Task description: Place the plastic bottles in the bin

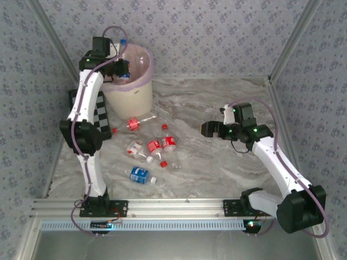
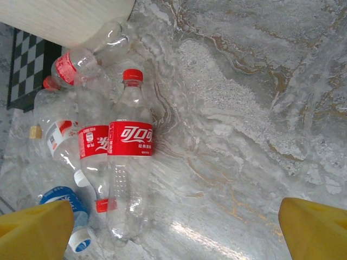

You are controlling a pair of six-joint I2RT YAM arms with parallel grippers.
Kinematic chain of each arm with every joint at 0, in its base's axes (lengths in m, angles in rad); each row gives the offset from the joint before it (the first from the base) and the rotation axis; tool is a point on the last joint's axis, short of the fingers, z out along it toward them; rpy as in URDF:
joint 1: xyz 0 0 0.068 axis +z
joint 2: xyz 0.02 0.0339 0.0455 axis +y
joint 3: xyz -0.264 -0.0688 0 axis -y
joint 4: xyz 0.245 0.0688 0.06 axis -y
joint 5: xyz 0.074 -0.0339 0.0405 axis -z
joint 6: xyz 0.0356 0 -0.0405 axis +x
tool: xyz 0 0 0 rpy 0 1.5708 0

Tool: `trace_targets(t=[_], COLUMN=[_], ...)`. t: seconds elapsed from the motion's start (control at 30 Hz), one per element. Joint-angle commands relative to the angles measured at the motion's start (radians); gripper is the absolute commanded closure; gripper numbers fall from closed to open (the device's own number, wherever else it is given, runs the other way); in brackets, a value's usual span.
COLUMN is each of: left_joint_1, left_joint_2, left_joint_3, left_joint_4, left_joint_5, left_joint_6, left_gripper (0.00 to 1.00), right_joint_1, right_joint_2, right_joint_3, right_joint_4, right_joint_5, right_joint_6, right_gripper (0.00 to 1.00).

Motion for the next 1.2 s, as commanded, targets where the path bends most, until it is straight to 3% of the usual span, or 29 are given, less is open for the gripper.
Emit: trace_targets(t=[0.0, 0.5, 1.03, 1.17], left_joint_1=[-0.006, -0.011, -0.094, -0.106], left_joint_2=[0.012, 0.149, 0.236, 0.236], left_joint_3=[0.032, -0.097, -0.063, -0.016], left_joint_4=[-0.098, -0.021, 0.042, -0.007], left_joint_5=[-0.012, 0.088, 0.208, 0.207], left_joint_6=[0.045, 0.043, 0.019, 0.028], left_gripper=[1.0, 1.0, 1.0, 0.89], right_joint_1=[0.006, 0.015, 0.09, 0.178], right_joint_2=[0.005, 0.018, 0.052, 0.075], right_joint_3=[0.034, 0.02, 0.022, 0.007], right_joint_4=[-0.03, -0.035, -0.043, -0.064], right_joint_5=[0.024, 0.036, 0.095, 0.125], right_joint_6=[-0.039, -0.045, -0.024, 0.001], right_gripper=[0.01, 0.01, 0.01, 0.01])
